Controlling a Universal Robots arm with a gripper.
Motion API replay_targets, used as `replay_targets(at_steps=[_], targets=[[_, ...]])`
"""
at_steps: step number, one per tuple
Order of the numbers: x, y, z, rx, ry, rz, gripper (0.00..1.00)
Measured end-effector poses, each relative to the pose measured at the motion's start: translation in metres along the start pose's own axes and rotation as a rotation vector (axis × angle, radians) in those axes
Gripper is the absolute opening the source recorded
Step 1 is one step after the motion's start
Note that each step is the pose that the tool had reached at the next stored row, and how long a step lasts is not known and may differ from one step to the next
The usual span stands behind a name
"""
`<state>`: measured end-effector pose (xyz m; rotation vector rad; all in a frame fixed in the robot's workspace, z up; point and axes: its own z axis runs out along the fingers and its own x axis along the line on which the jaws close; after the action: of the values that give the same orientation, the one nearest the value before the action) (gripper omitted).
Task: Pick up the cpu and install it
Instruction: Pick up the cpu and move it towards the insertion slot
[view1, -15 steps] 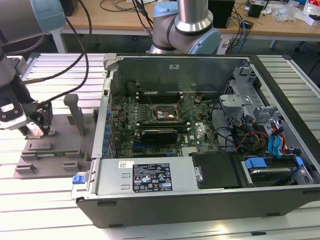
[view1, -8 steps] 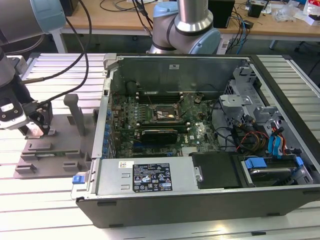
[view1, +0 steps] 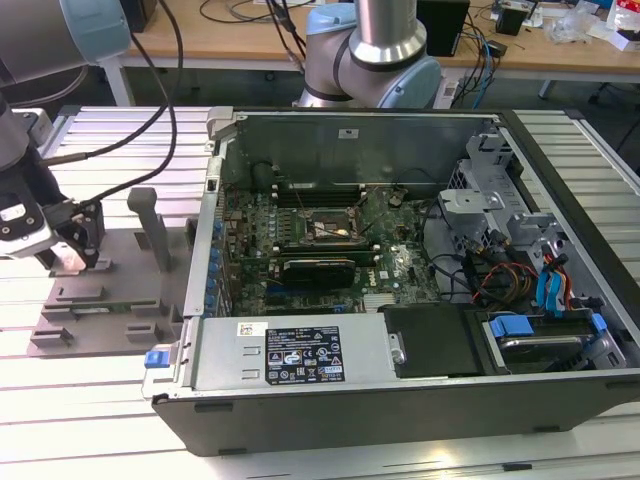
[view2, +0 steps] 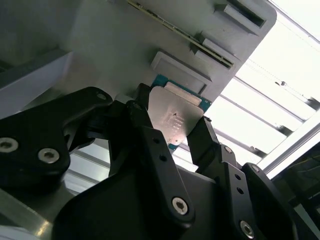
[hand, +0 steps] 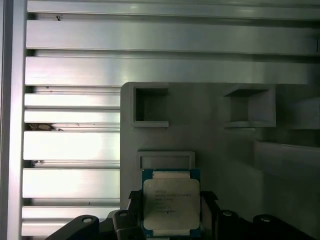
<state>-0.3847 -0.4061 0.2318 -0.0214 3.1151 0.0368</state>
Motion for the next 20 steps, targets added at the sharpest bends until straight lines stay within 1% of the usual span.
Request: replay_targets(at_steps=[2,4,10,12,20], targets=[[-0.0001,0.0001,-0.0024,0.0,0.0,0.0,0.55],[-0.0003,0.0002,-0.0083,0.0004,-0.0001,0.0,0.55],[-0.0004,0.0003,-0.0134,0.0015,0.0,0.0,0.55],[-0.0005,0.0004,-0.0164,0.0018,-0.0001,0.0,0.55],[-0.0006,0.0006,-0.022,0.0027,0.0,0.0,0.55]])
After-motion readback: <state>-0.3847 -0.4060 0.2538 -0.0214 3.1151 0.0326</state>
